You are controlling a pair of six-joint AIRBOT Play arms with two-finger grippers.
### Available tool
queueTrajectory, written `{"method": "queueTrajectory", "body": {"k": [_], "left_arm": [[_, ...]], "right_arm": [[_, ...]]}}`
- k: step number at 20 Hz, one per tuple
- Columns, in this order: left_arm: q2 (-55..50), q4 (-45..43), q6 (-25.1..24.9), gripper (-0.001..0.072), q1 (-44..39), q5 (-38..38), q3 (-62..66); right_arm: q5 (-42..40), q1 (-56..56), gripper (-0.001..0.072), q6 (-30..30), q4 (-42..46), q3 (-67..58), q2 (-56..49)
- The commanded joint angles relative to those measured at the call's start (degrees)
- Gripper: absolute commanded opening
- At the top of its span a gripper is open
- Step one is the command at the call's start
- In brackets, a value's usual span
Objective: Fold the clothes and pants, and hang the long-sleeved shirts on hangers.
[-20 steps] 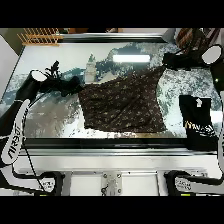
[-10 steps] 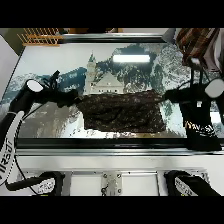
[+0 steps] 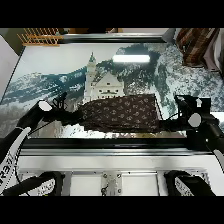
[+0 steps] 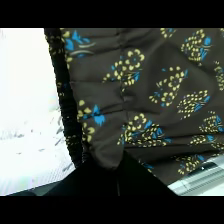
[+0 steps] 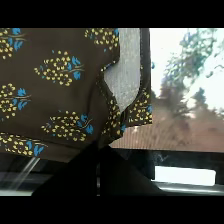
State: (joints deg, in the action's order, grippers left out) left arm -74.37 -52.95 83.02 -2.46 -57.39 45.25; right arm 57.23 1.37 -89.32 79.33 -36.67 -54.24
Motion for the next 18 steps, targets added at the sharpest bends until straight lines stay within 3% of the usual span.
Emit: {"method": "queueTrajectory", "body": {"k": [1, 2, 3, 4, 7, 9, 10, 11, 12, 14, 18], "left_arm": [[0.2, 0.55, -0.15, 0.0038, -0.26, -0.98, -1.38], [0.2, 0.59, -0.13, 0.0175, -0.26, -1.38, -1.29], [0.24, 0.5, -0.15, 0.054, -0.26, -3.67, 0.17], [0.94, 0.46, -0.15, 0.0556, -0.22, -5.53, 1.75], [6.78, 0.39, -0.13, 0.0555, -0.22, -7.08, 6.34], [11.39, 0.44, -0.04, 0.0553, -0.28, -6.58, 8.2], [13.51, 0.42, 0.42, 0.0445, -0.79, -6.25, 8.52], [15.61, 0.37, 0.35, 0.0192, -1.49, -5.77, 8.5], [17.18, 0.39, 0.33, 0.0018, -2.27, -4.87, 8.46], [19.65, 0.39, 0.37, 0.0013, -4.79, -3.37, 8.46], [21.29, 0.5, 0.59, 0.0013, -9.79, -0.26, 8.48]], "right_arm": [[-1.4, 0.0, 0.002, -0.63, -3.63, 2.12, 0.31], [-1.25, 0.09, 0.0054, -0.63, -4.52, 1.95, 0.37], [-0.02, 0.46, 0.0505, -0.59, -7.06, 0.24, 0.39], [2.27, 1.25, 0.0692, -0.59, -7.61, -2.16, 0.39], [10.19, 8.07, 0.0691, 2.69, -7.58, -10.91, -0.07], [10.73, 15.12, 0.0691, 3.93, -8.35, -14.27, -2.08], [10.64, 18.64, 0.0691, 7.28, -11.1, -14.4, -3.89], [11.02, 22.03, 0.0692, 10.93, -14.86, -14.4, -7.1], [11.45, 24.94, 0.0693, 14.47, -18.69, -14.4, -10.84], [11.19, 29.44, 0.0693, 21.33, -26.84, -14.4, -19.89], [11.41, 30.12, 0.0689, 28.37, -35.5, -14.86, -34.32]]}}
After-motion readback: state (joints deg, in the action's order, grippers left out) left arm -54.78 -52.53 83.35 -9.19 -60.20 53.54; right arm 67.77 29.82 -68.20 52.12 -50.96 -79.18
